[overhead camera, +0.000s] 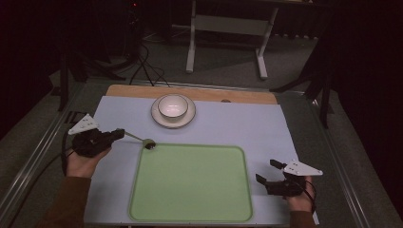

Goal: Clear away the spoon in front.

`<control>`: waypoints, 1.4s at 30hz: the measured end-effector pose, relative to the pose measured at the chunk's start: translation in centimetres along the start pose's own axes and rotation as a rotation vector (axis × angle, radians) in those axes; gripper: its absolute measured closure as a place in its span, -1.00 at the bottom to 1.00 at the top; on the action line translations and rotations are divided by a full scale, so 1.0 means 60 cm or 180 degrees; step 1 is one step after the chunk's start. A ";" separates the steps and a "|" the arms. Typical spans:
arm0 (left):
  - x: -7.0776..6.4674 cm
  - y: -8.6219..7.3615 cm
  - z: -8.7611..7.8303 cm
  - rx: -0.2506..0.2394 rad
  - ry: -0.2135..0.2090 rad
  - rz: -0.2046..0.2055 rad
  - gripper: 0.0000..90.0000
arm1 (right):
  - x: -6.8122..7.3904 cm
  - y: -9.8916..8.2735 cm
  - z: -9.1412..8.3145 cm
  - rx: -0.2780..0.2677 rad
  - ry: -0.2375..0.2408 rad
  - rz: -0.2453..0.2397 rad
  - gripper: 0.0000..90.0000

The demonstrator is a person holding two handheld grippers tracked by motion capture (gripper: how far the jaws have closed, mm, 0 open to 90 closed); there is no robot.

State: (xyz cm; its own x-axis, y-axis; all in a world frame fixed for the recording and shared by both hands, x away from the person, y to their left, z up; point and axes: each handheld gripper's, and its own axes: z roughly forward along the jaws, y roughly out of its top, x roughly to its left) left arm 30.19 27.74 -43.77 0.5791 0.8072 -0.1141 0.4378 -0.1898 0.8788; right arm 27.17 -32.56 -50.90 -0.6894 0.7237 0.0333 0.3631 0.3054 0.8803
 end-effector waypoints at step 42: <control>-0.011 0.053 0.102 -0.0231 0.0014 -0.0102 0.98 | -0.001 0.000 0.000 0.0014 0.0003 0.0002 -0.69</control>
State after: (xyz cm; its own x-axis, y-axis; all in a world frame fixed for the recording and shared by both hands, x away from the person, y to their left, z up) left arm 35.41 23.17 -43.71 0.5624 0.8147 -0.1409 0.4049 -0.1228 0.9061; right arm 27.19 -32.58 -50.90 -0.6897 0.7233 0.0341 0.3662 0.3078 0.8782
